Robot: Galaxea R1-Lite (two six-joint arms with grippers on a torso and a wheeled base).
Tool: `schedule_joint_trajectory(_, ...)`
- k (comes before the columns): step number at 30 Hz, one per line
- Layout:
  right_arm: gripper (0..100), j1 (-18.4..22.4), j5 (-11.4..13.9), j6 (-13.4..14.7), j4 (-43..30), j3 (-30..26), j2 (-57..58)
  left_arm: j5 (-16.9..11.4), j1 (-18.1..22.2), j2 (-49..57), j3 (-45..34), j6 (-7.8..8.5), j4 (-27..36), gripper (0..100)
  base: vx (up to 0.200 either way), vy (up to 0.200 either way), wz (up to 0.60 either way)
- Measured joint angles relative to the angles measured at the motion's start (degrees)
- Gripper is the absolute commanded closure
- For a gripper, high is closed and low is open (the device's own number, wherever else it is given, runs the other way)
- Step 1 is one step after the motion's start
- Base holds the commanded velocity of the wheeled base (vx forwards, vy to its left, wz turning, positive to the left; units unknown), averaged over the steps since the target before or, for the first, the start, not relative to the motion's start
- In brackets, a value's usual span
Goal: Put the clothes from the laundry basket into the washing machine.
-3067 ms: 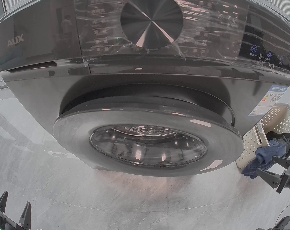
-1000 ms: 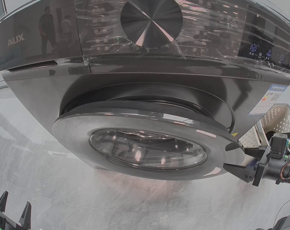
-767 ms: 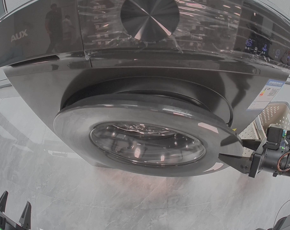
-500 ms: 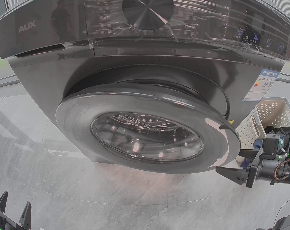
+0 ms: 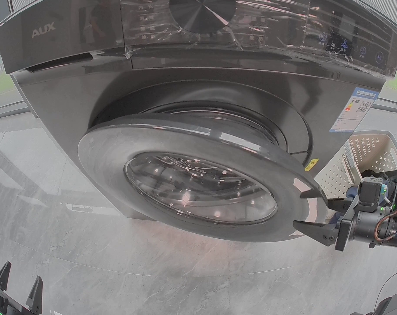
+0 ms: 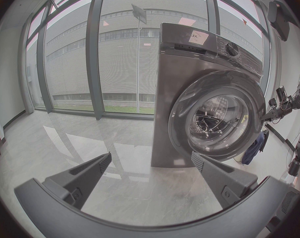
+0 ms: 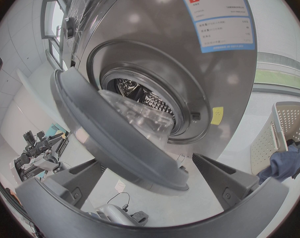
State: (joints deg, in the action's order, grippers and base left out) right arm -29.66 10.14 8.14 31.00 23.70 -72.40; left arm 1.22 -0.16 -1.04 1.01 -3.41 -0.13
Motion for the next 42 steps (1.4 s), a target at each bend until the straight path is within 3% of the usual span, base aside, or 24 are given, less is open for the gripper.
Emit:
schedule_joint_trajectory(13, 0, -1.8, 0.0, -0.2, -0.1, -3.0, -0.5, 0.0, 0.0, 0.0, 0.0, 0.00, 0.0, 0, 0.000, 0.000, 0.00)
schedule_joint_trajectory(21, 0, -1.2, -0.4, -0.2, 0.5, 1.0, -2.2, 0.0, 0.0, 0.0, 0.0, 0.00, 0.0, 0, -0.150, 0.000, 0.00)
schedule_joint_trajectory(26, 0, -1.8, -0.4, -0.3, 4.9, 2.0, -5.1, 0.0, 0.0, 0.0, 0.0, 0.00, 0.0, 0, -0.040, 0.000, 0.00)
schedule_joint_trajectory(35, 0, -4.3, -0.7, -0.5, 6.6, -3.2, -5.0, 0.0, 0.0, 0.0, 0.0, 0.00, 0.0, 0, 0.000, 0.000, 0.00)
schedule_joint_trajectory(42, 0, -3.0, -0.8, -1.0, 6.3, -10.0, -1.5, 0.0, 0.0, 0.0, 0.0, 0.00, 0.0, 0, 0.000, 0.000, 0.00)
